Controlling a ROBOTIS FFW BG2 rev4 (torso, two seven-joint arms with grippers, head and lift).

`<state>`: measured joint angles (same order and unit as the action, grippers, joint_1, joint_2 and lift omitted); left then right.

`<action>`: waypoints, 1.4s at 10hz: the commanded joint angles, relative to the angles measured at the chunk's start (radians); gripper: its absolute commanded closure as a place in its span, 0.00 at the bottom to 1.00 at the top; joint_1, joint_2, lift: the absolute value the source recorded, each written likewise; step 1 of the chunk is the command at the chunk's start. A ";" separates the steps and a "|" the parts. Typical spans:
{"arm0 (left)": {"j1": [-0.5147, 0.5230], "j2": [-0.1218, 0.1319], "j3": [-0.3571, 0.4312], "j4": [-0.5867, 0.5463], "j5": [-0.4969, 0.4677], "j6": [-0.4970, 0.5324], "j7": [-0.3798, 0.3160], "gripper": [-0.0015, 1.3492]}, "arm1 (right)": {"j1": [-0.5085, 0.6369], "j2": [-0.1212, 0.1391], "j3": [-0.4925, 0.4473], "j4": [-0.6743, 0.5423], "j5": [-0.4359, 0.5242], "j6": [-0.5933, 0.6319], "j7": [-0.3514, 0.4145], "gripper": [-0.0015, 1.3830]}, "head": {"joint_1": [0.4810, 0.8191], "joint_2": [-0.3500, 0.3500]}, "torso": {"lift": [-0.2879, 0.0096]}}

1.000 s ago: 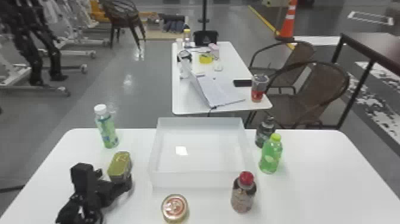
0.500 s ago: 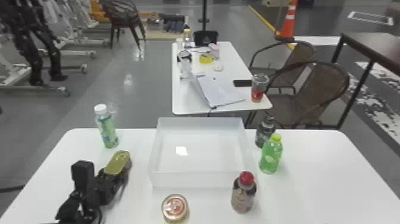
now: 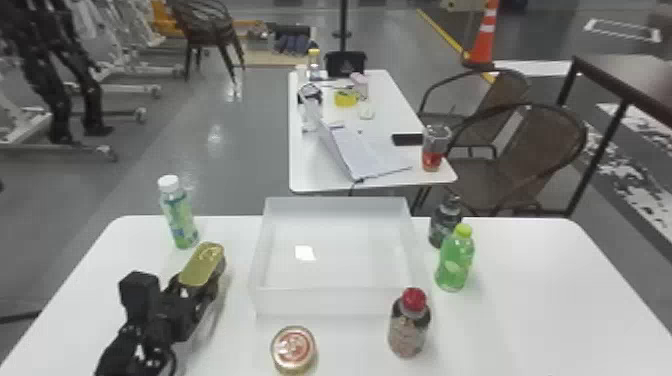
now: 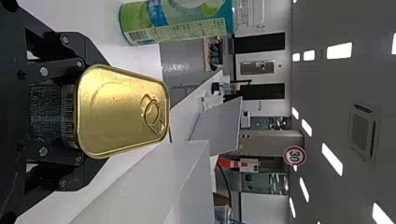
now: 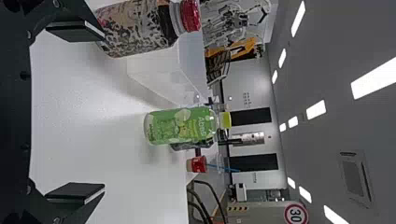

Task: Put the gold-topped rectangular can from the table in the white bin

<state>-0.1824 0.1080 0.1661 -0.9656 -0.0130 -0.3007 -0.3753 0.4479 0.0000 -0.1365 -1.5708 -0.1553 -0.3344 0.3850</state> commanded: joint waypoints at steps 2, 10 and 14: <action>0.159 -0.045 0.026 -0.321 -0.005 0.074 0.033 0.74 | 0.000 0.001 0.000 0.000 0.000 0.000 0.000 0.11 | 0.20 0.50 | 0.63; 0.043 -0.016 -0.296 -0.406 0.197 0.308 -0.083 0.74 | -0.009 0.001 0.003 0.015 0.000 0.000 0.008 0.11 | 0.20 0.50 | 0.63; -0.097 -0.044 -0.298 -0.191 0.018 0.325 -0.200 0.74 | -0.011 0.001 0.003 0.020 -0.001 0.000 0.008 0.11 | 0.20 0.50 | 0.63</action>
<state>-0.2645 0.0651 -0.1317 -1.1771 0.0293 0.0210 -0.5745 0.4371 0.0000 -0.1334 -1.5513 -0.1565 -0.3344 0.3932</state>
